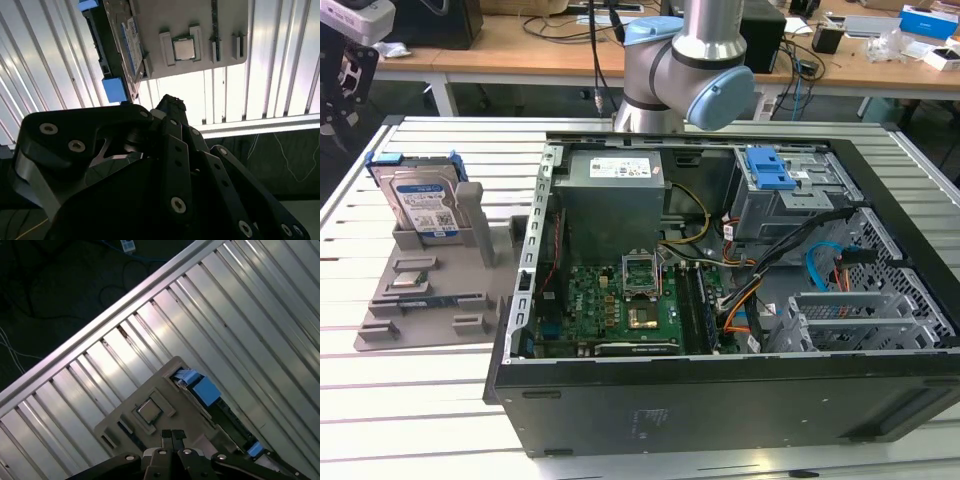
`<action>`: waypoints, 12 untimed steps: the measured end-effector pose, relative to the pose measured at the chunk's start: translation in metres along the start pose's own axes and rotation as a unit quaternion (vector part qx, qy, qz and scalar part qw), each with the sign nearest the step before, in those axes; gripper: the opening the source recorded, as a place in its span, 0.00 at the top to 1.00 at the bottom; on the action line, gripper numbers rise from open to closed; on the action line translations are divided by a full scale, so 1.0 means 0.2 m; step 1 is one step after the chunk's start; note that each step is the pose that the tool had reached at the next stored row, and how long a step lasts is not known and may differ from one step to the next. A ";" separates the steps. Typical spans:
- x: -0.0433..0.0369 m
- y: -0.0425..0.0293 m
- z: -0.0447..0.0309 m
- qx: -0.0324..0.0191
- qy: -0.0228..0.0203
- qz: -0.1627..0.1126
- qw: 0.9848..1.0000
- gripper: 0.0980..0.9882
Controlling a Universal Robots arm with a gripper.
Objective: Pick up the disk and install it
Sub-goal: 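Pick up the disk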
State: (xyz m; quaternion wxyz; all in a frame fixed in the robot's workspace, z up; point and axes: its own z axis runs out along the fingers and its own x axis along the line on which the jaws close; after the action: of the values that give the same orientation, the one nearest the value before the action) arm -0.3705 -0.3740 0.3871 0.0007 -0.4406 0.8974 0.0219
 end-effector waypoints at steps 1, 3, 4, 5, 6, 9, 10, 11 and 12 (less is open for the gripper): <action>0.000 0.000 0.000 0.000 0.000 -0.006 1.000 0.99; 0.000 0.001 0.000 0.000 0.001 -0.018 1.000 0.99; 0.000 0.001 0.000 0.000 0.001 -0.025 1.000 0.99; 0.000 0.001 0.000 -0.001 0.001 -0.029 1.000 0.99; 0.000 0.001 0.000 -0.001 0.002 -0.038 0.999 0.99; 0.000 0.001 0.000 -0.001 0.002 -0.058 0.998 0.99; 0.000 0.001 0.000 -0.001 0.003 -0.063 0.998 0.99; 0.000 0.001 0.000 -0.001 0.003 -0.072 0.997 0.99; 0.000 0.001 0.000 -0.002 0.003 -0.079 0.997 0.99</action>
State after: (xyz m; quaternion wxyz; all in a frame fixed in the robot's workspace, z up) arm -0.3706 -0.3739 0.3871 -0.0010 -0.5102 0.8598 0.0218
